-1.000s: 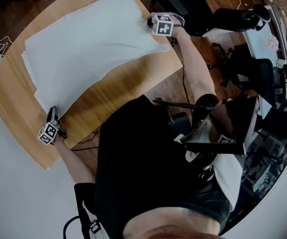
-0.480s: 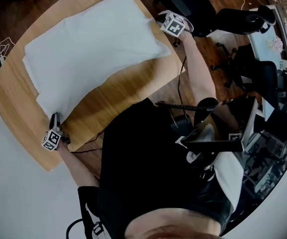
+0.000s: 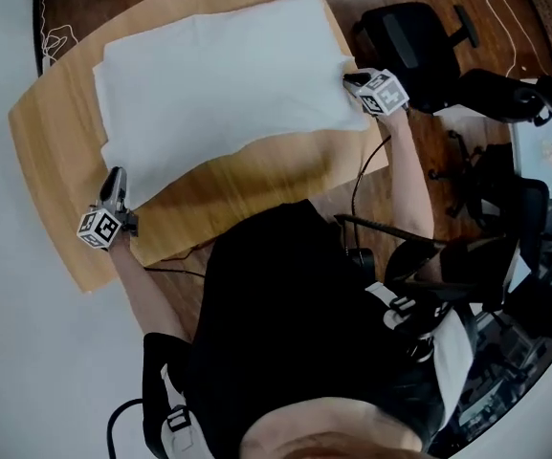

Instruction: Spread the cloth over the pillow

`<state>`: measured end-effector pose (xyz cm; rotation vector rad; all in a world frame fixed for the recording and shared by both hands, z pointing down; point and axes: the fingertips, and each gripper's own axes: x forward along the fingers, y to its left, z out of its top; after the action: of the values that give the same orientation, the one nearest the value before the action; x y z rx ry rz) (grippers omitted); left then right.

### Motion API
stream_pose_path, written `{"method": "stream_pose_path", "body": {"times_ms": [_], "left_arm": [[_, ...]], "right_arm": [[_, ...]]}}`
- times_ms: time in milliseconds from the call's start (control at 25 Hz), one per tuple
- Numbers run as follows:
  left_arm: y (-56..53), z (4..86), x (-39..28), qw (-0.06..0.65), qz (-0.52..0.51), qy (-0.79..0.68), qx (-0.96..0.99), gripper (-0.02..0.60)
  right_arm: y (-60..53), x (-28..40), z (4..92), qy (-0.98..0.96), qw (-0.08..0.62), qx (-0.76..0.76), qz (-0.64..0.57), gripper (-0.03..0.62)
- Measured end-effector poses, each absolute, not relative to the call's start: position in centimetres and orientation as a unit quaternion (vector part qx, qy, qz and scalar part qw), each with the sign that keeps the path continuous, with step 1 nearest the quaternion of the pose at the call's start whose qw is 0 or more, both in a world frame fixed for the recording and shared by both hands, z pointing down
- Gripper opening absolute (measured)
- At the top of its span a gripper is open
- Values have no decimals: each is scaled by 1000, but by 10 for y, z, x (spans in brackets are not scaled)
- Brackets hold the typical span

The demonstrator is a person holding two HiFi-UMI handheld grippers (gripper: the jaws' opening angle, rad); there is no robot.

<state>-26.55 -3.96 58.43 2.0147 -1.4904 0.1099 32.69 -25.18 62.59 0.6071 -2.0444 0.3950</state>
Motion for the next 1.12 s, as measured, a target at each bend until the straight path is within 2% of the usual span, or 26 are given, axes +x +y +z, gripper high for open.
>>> {"method": "stream_pose_path", "body": {"times_ms": [120, 200, 360, 440, 600, 760, 840, 880, 960, 1040, 1120], "left_arm": [[-55, 605, -250, 329, 111, -549, 761, 80], [-52, 610, -250, 339, 97, -566, 745, 80], [-40, 582, -258, 312, 64, -617, 719, 80], [-42, 549, -254, 282, 38, -631, 722, 66], [-71, 533, -206, 271, 40, -585, 763, 55], [-90, 577, -193, 313, 45, -589, 743, 46], [-90, 582, -192, 320, 33, -596, 736, 37], [-90, 582, -192, 319, 34, -597, 735, 37], [-91, 580, -193, 317, 39, -596, 737, 37], [-91, 581, -193, 318, 48, -596, 736, 37], [-91, 583, -192, 320, 57, -598, 733, 37]], "right_arm": [[-281, 270, 633, -847, 480, 201, 111, 25], [-296, 255, 633, -842, 496, 190, 95, 3], [-340, 316, 616, -791, 558, 240, 65, 23], [-381, 336, 591, -781, 564, 268, 21, 23], [-430, 286, 578, -828, 528, 184, -29, 25], [-431, 288, 640, -788, 606, 109, -26, 26], [-439, 300, 649, -798, 586, 142, -10, 26], [-443, 298, 645, -816, 557, 151, -8, 46], [-453, 287, 636, -840, 524, 138, -37, 136], [-469, 276, 641, -829, 541, 104, -90, 189], [-484, 260, 656, -808, 570, 67, -136, 193]]}}
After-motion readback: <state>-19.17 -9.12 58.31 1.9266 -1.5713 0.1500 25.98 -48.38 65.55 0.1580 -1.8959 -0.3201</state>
